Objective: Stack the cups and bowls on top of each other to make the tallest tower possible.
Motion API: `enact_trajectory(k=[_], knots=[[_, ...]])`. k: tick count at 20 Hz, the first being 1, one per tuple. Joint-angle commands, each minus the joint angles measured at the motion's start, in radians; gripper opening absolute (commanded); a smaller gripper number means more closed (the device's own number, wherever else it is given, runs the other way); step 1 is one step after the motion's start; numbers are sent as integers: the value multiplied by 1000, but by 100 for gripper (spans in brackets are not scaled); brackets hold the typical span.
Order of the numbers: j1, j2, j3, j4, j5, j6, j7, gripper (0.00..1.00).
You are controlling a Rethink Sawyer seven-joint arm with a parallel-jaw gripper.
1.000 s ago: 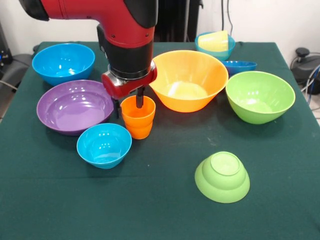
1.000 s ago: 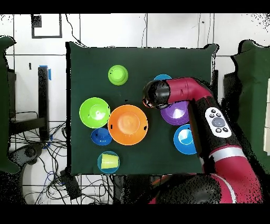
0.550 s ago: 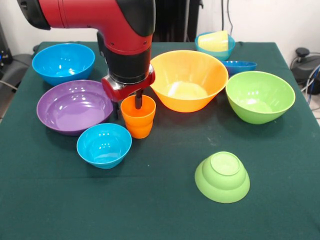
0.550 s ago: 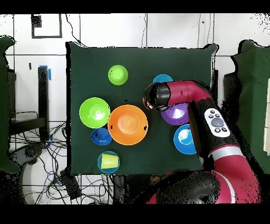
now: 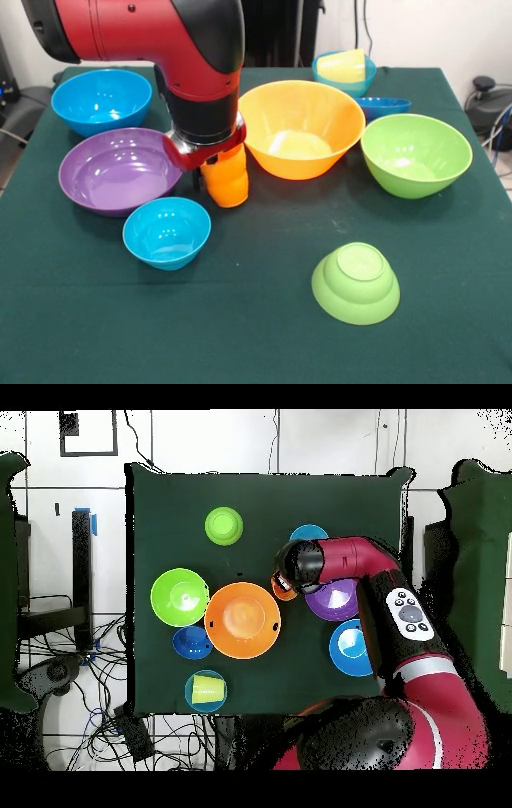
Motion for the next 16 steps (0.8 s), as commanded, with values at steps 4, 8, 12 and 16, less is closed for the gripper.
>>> enact_trajectory(k=[4,8,12,16], knots=[[40,40,-15,-64,-18,-19,23,0],[39,27,-17,-55,-7,-11,32,0],[36,12,-6,-48,12,-3,35,0],[44,-8,10,-66,49,38,33,0]])
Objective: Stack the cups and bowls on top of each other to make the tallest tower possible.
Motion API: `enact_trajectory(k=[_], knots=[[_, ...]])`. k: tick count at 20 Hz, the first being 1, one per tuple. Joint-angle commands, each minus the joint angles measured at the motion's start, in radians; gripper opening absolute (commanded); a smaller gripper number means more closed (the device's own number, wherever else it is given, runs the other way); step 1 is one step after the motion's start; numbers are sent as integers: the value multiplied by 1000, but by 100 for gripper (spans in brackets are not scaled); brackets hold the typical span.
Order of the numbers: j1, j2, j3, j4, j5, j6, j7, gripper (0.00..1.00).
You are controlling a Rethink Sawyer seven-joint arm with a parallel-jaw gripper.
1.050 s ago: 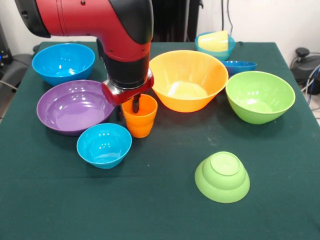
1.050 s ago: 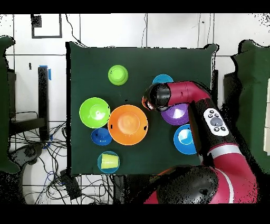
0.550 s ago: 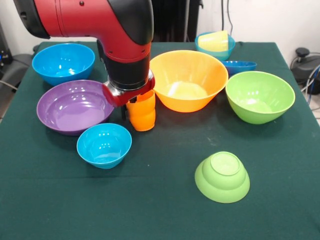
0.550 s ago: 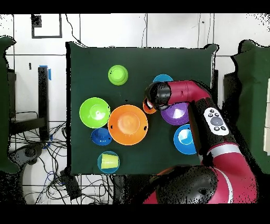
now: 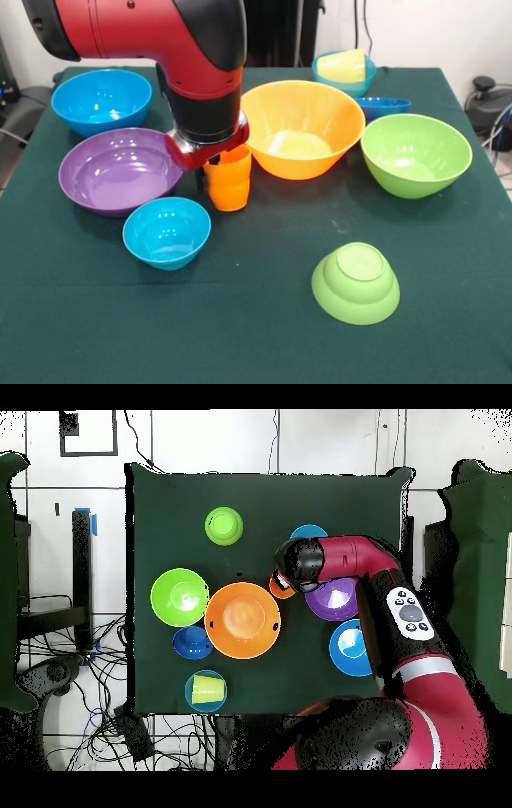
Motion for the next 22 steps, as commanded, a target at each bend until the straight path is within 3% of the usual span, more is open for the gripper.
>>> enact_trajectory(k=[1,9,22], knots=[[46,-8,14,-76,32,62,25,0],[87,-26,-1,-137,73,168,34,0],[96,-87,-23,-75,115,161,42,0]])
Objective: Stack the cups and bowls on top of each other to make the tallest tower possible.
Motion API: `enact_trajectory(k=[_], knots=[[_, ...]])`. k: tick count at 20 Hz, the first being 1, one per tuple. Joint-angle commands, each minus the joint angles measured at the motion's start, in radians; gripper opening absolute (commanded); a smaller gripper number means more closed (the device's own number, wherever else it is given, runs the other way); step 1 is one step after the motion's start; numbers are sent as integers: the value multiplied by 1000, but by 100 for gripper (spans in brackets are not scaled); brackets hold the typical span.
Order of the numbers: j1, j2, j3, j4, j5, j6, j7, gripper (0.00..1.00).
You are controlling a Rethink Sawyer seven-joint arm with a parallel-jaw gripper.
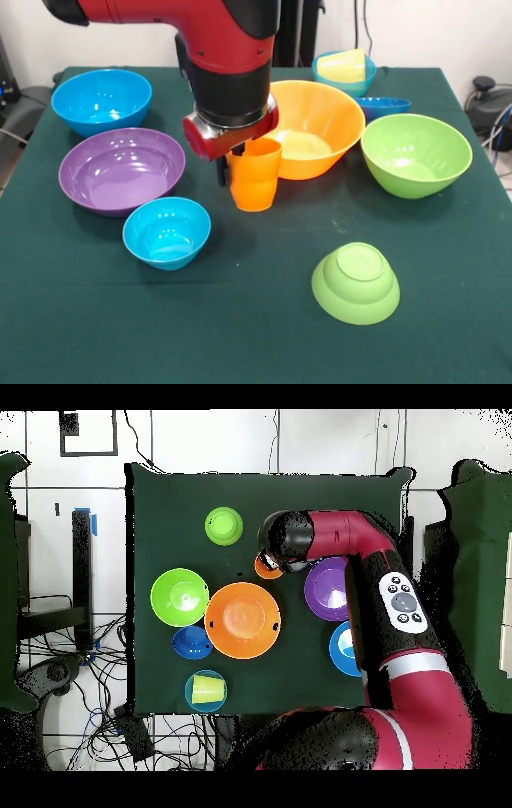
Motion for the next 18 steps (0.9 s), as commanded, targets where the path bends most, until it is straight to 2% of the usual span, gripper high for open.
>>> enact_trajectory(k=[1,6,11,18], knots=[[26,-31,-26,9,9,72,42,0],[17,-77,-36,98,24,23,73,0],[-15,-131,-39,229,48,-46,110,0],[-16,-182,-63,336,47,-88,146,0]])
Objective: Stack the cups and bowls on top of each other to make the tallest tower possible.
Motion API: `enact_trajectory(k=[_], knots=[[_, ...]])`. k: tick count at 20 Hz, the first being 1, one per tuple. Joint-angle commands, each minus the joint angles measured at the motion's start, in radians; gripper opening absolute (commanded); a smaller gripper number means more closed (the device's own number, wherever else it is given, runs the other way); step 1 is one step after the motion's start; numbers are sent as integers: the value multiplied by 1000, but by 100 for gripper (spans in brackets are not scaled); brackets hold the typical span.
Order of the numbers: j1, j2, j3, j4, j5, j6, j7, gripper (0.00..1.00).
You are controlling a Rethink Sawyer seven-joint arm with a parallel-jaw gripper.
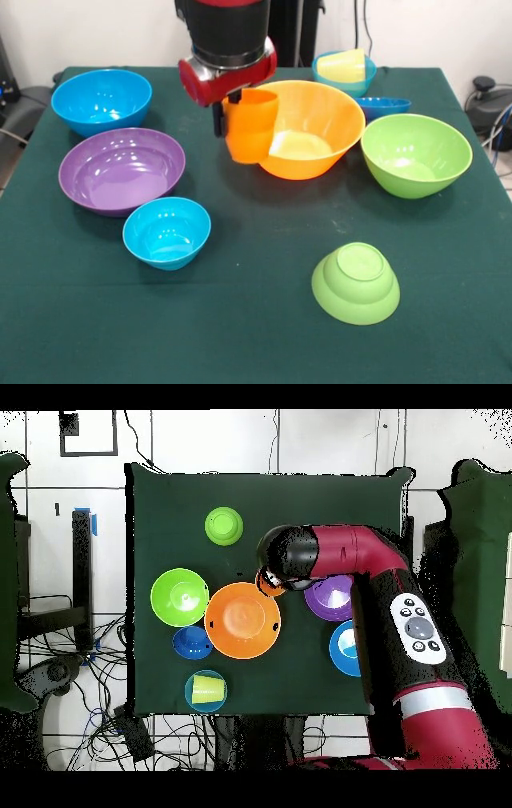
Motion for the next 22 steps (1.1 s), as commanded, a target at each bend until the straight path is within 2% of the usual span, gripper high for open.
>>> enact_trajectory(k=[1,8,14,22], knots=[[2,-37,-44,173,8,-89,150,0],[18,-48,-60,202,0,-115,142,0],[66,-68,-103,243,-37,-198,187,0],[116,-72,-151,268,-35,-250,221,0]])
